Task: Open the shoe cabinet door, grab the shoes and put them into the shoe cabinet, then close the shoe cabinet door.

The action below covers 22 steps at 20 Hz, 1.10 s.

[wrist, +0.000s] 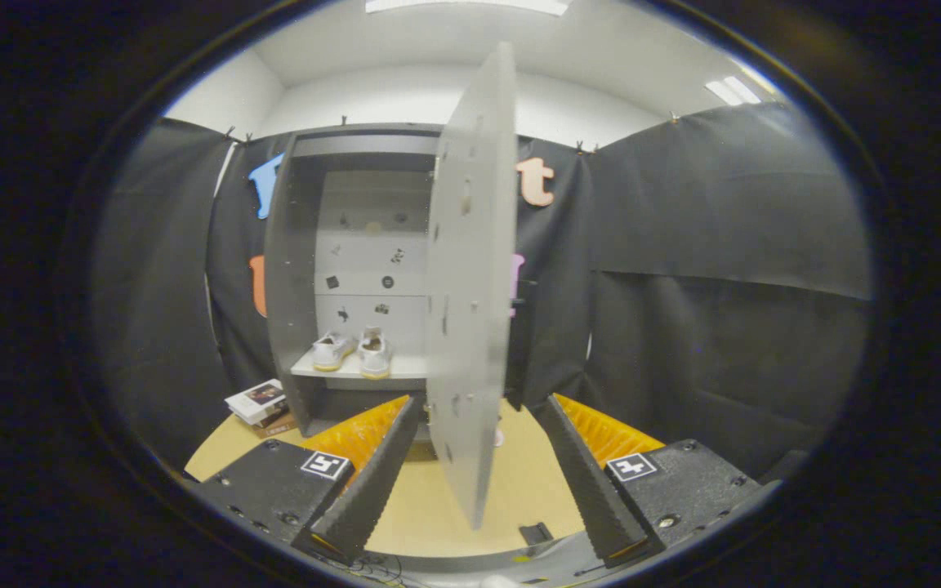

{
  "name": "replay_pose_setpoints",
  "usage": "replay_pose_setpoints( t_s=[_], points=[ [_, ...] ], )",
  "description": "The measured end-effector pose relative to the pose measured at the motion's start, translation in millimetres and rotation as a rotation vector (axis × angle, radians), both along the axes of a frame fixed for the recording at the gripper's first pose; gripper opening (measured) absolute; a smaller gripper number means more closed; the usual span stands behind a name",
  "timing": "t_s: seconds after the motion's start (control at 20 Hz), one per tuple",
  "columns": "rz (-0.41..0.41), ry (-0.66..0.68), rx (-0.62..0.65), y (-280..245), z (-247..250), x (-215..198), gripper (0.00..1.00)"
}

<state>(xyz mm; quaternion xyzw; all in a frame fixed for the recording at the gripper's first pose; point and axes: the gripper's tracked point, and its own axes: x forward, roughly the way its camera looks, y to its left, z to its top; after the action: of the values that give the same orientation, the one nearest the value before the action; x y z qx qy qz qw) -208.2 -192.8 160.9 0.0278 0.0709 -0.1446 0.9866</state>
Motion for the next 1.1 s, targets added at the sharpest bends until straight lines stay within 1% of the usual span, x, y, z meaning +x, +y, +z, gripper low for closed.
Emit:
replay_pose_setpoints(
  t_s=[0.15,0.3,0.4,0.55,0.8,0.95,1.1],
  points=[
    [-0.023,-0.008,0.0,-44.8,3.8,-8.8,1.0],
    [-0.013,-0.021,0.002,-81.5,6.7,0.0,1.0],
    [0.016,-0.026,0.013,-102.7,8.8,13.0,1.0],
    [0.075,-0.035,0.021,-126.0,11.2,44.4,1.0],
    [0.196,-0.051,0.031,-132.6,15.1,92.5,1.0],
    [0.27,-0.058,0.04,-116.9,15.1,111.3,1.0],
    [0.327,-0.066,0.045,-105.7,17.4,117.1,1.0]
  ],
)
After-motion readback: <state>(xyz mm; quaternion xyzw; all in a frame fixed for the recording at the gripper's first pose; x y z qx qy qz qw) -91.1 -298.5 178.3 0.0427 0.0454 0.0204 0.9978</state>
